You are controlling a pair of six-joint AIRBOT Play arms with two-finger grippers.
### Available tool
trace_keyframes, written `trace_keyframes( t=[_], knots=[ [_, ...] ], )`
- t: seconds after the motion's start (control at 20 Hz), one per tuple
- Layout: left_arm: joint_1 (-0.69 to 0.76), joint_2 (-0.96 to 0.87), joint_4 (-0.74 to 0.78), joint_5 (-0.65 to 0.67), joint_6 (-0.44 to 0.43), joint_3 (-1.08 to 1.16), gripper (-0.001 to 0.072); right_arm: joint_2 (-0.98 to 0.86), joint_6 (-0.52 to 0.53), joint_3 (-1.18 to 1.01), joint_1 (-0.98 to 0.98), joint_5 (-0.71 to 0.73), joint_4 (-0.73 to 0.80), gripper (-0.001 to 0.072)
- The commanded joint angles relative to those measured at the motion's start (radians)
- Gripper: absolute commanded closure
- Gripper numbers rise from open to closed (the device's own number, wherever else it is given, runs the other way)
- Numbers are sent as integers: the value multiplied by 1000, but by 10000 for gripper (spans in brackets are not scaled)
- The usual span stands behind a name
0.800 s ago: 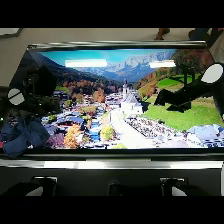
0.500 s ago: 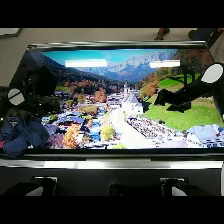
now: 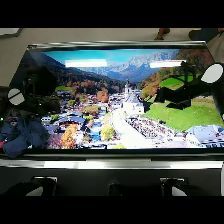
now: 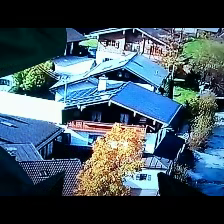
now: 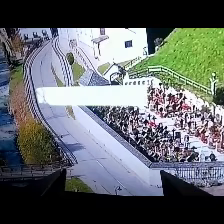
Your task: Fold the shirts.
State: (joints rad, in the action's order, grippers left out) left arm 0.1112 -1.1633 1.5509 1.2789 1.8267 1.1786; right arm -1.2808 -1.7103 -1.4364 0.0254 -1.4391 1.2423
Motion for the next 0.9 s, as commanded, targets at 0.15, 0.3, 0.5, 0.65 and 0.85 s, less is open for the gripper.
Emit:
trace_keyframes(
  t=[0.15,0.3,0.5,0.65,0.85],
  knots=[
    [0,-1,0,-289,17,0,4,-1,-4,0,0,252,-2,35],
    [0,-1,0,-416,17,0,4,-1,-4,0,0,271,-4,35],
    [0,-2,-34,-532,25,0,4,-1,-5,0,0,209,-4,35],
    [-5,3,-9,-528,-63,2,2,-1,-30,0,0,152,-3,36],
    [-92,12,217,-142,-155,40,-2,-1,-37,0,0,17,0,36]
  ],
)
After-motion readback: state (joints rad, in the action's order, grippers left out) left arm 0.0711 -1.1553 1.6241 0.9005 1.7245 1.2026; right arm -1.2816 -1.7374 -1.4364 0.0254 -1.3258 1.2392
